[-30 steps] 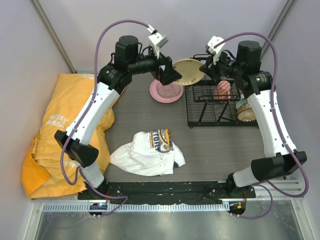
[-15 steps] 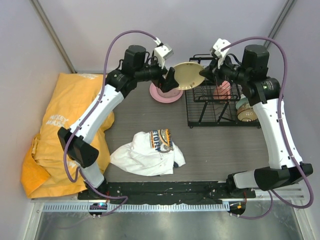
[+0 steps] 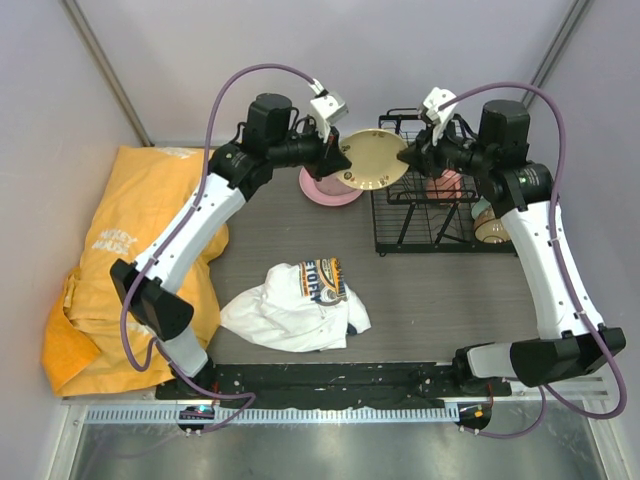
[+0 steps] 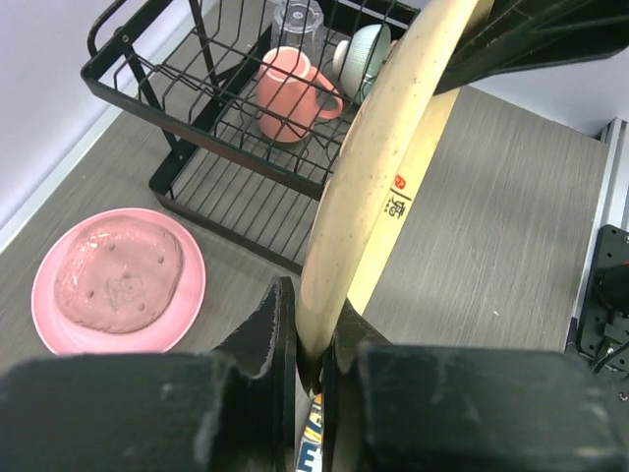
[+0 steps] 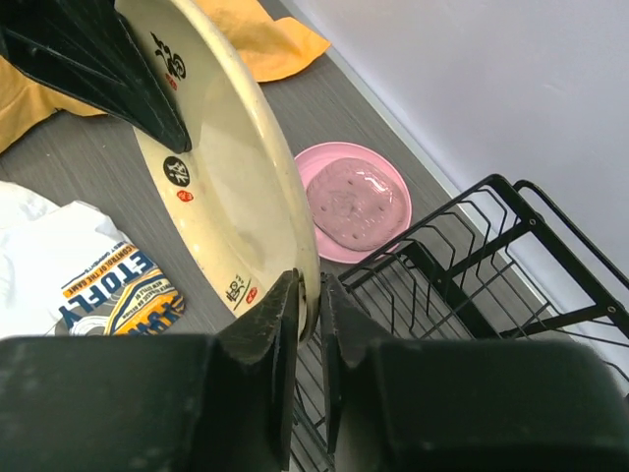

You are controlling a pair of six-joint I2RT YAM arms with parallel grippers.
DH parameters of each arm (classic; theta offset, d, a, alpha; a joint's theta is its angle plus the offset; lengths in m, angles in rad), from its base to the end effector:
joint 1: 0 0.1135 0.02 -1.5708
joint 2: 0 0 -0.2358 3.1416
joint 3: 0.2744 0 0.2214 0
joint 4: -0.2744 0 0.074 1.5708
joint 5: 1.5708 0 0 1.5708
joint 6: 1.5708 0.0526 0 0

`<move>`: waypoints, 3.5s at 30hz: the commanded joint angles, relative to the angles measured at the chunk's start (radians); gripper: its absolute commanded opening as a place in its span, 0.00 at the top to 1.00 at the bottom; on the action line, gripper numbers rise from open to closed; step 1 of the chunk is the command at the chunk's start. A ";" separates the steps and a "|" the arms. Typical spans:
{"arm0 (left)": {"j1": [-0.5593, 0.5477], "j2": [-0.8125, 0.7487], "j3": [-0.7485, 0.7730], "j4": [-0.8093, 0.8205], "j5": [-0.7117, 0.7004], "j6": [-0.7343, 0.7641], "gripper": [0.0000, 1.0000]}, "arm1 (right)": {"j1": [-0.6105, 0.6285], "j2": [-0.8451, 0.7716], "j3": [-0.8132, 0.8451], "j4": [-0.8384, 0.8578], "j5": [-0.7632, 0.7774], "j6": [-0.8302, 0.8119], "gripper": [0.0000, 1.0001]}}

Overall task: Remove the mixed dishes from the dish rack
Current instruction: Pick up the plate from the dish rack, then place the plate at the center of the board.

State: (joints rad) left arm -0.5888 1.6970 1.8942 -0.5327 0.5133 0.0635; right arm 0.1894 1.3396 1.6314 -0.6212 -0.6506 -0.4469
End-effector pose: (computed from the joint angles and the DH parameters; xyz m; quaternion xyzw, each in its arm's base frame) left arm 0.2851 -0.2214 0.4086 0.3919 0.6999 -0.3453 0.4872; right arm 0.2518 0.0807 0.4243 -0.4177 0.6740 0.1871 0.5799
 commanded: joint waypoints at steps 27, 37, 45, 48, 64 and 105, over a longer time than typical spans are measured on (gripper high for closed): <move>0.397 0.614 0.377 0.203 0.071 -0.660 1.00 | 0.008 -0.281 -0.357 0.156 0.192 0.002 0.06; 0.389 0.822 0.427 0.267 0.139 -0.792 1.00 | 0.010 -0.281 -0.427 0.163 0.218 0.001 0.06; 0.357 0.880 0.421 0.296 0.168 -0.844 1.00 | 0.010 -0.295 -0.470 0.169 0.258 -0.013 0.06; 0.340 0.886 0.416 0.295 0.168 -0.850 1.00 | 0.010 -0.303 -0.482 0.178 0.282 -0.013 0.06; 0.300 0.894 0.353 0.289 0.166 -0.849 0.84 | 0.010 -0.393 -0.536 0.190 0.431 -0.019 0.06; 0.297 0.665 0.260 0.218 0.100 -0.731 0.00 | 0.008 -0.548 -0.498 0.184 0.795 0.056 0.06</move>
State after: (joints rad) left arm -0.2932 2.4573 2.1441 -0.3122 0.6281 -0.6994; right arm 0.1947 0.8139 1.0836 -0.4759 0.0734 -0.4103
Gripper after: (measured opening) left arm 0.994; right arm 0.939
